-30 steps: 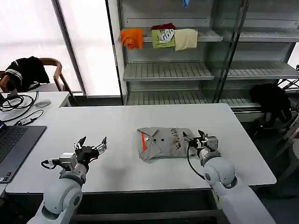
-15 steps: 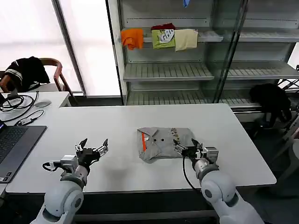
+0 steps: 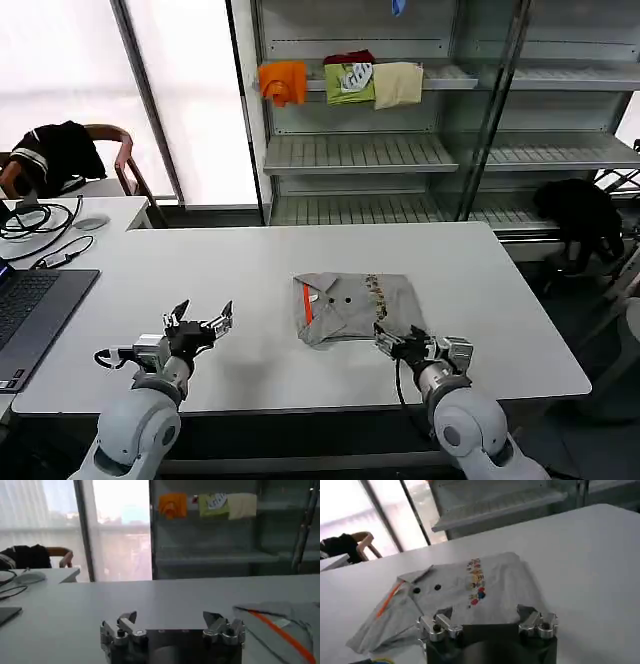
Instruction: Fold and organize the clothes.
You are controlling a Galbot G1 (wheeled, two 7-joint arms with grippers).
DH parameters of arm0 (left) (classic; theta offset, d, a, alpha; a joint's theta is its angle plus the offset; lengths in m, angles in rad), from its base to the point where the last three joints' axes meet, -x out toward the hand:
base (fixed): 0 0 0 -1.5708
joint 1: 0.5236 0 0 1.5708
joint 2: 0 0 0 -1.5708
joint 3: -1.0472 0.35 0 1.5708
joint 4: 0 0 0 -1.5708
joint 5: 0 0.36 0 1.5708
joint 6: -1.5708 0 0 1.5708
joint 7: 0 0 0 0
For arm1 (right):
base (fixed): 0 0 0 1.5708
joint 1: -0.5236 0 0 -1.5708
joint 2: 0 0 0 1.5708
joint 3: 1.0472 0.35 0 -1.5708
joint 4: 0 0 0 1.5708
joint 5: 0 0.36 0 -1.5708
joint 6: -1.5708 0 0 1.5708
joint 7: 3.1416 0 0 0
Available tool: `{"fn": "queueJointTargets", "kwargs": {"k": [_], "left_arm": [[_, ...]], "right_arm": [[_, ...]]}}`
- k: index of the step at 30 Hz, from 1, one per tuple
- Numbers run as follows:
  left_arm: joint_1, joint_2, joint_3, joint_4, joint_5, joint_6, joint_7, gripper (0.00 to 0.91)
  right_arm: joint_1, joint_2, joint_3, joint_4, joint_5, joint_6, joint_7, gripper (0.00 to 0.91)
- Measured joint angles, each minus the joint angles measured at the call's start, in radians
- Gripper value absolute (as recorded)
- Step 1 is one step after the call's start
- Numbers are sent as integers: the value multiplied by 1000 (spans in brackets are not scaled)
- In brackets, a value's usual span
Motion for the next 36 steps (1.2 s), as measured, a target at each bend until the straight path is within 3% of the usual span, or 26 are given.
{"fn": "queueJointTargets", "kwargs": {"k": [14, 22, 26, 36], "left_arm": [[2, 6, -3, 1, -1, 0, 5, 907], [14, 2, -4, -9, 1, 0, 2, 907], [22, -13, -4, -22, 13, -9, -7, 907], [54, -82, -7, -46, 58, -58, -11, 907]], "right_arm": [[-15, 8, 27, -20, 28, 1, 15, 907], [-15, -6, 85, 73, 37, 1, -1, 907], [-5, -16, 124, 113, -38, 1, -18, 907], [-7, -38, 203, 117, -338, 4, -32, 907]]}}
